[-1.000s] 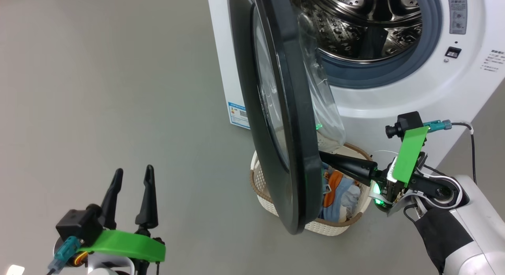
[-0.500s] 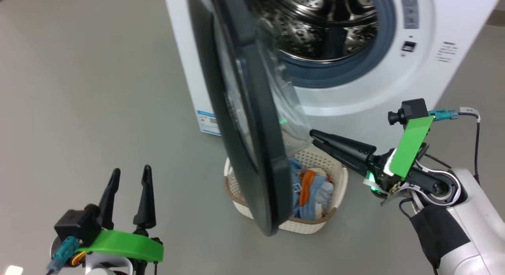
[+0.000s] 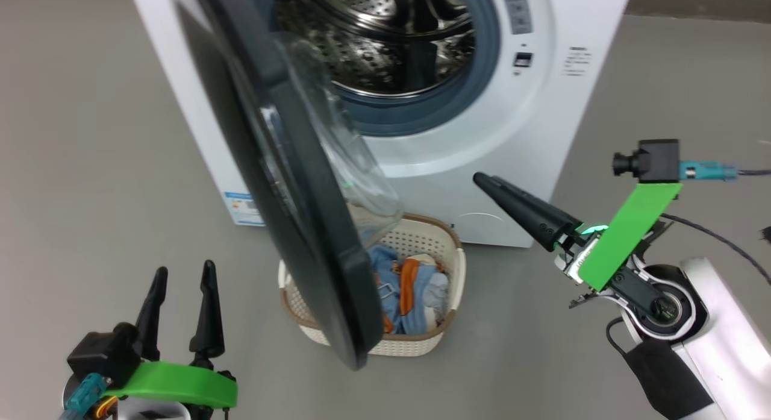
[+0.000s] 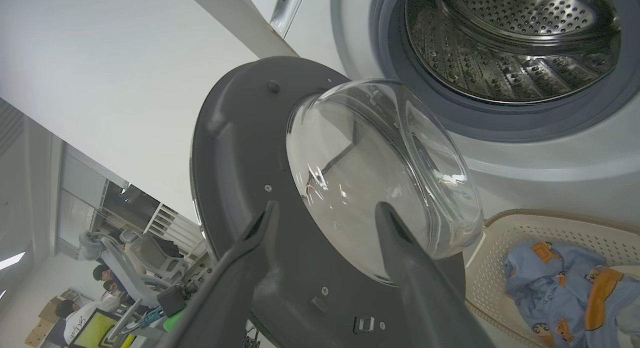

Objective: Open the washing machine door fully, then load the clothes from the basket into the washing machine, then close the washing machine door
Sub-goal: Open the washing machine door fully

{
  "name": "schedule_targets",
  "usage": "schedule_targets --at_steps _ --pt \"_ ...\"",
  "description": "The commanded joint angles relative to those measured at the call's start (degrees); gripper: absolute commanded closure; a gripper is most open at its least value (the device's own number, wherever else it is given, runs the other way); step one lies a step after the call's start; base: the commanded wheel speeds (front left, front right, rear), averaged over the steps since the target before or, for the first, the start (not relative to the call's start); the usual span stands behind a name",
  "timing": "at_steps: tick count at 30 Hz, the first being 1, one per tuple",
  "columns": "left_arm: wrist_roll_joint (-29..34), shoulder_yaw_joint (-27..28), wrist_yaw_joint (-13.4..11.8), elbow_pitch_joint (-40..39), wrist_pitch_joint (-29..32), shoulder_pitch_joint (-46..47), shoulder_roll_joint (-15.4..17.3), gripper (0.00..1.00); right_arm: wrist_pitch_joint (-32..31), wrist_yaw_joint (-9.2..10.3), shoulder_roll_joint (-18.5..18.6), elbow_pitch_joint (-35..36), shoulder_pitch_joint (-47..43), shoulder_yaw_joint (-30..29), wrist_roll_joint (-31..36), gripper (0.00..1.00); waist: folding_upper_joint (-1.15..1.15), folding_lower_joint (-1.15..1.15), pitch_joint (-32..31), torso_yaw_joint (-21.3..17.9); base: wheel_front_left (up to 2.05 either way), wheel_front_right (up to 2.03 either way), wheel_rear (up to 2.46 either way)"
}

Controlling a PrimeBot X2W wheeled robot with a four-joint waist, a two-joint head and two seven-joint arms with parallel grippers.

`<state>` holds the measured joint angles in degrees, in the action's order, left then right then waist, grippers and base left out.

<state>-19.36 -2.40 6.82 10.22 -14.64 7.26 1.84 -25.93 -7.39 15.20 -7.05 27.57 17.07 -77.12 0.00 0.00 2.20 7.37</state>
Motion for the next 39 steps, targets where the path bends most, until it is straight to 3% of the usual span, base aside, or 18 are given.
schedule_targets --at_steps 1,13,19,27,33,39 --pt "0.5 2.0 0.1 -1.7 -0.4 0.9 1.0 0.00 1.2 -0.10 0.2 2.3 -0.2 0.9 0.9 0.00 0.00 0.00 0.0 -2.3 0.00 0.00 0.00" --pt "0.2 1.9 -0.2 -2.9 -0.4 -0.1 1.0 0.00 26.1 -0.10 7.7 4.4 -6.7 4.8 10.5 0.00 0.00 0.00 0.1 -5.8 0.00 0.00 0.00" --pt "-0.2 1.6 -0.5 -3.2 -0.4 -1.0 1.0 0.00 38.0 -0.10 9.7 2.5 -10.7 5.7 15.6 0.00 0.00 0.00 -0.4 -6.6 0.00 0.00 0.00" --pt "-0.6 1.4 -1.0 -3.6 -0.4 -2.4 1.0 0.00 40.9 -0.10 8.4 -2.4 -15.1 0.9 25.1 0.00 0.00 0.00 -1.5 -7.7 0.00 0.00 0.00" --pt "-0.9 1.3 -1.4 -4.2 -0.4 -3.1 1.0 0.00 40.9 -0.10 5.3 -4.1 -17.6 -5.1 36.3 0.00 0.00 0.00 -1.6 -8.1 0.00 0.00 0.00" --pt "-0.6 1.3 -1.4 -4.2 -0.4 -3.0 1.0 0.00 40.9 -0.10 2.4 -4.9 -18.7 -8.1 43.2 0.00 0.00 0.00 -1.7 -8.4 0.00 0.00 0.00"
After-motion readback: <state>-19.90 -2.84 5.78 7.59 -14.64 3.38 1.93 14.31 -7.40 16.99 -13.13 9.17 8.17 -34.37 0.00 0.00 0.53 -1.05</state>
